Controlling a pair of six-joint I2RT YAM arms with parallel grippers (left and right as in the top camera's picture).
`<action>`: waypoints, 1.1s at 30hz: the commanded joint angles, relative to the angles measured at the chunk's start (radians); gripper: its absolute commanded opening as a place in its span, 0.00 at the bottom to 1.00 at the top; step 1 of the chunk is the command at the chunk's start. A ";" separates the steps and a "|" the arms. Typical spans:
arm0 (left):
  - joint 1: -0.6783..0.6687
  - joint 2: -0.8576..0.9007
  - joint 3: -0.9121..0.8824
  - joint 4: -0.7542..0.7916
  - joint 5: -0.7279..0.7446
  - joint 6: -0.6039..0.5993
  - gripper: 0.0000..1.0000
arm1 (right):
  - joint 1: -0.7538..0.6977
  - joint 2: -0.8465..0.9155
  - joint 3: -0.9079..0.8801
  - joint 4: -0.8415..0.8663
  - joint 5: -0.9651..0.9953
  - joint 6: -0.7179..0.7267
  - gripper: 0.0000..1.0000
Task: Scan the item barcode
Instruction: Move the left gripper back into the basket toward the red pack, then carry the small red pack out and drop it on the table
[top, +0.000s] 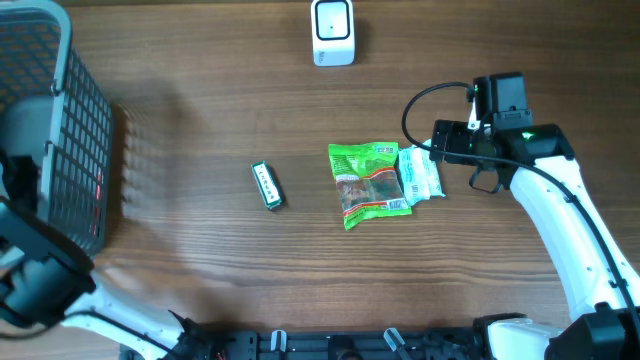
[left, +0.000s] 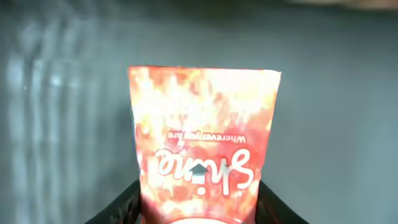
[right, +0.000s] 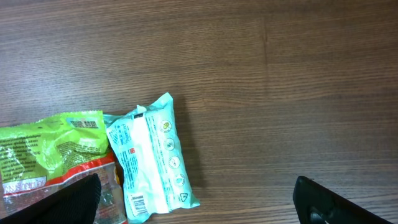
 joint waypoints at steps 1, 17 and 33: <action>-0.079 -0.238 0.026 0.013 0.037 0.013 0.42 | 0.002 -0.007 0.012 0.003 -0.005 0.015 1.00; -0.704 -0.526 0.019 -0.277 0.571 0.402 0.45 | 0.002 -0.007 0.012 0.003 -0.005 0.015 1.00; -1.140 -0.212 -0.388 0.019 0.728 0.508 0.66 | 0.002 -0.007 0.012 0.003 -0.005 0.015 1.00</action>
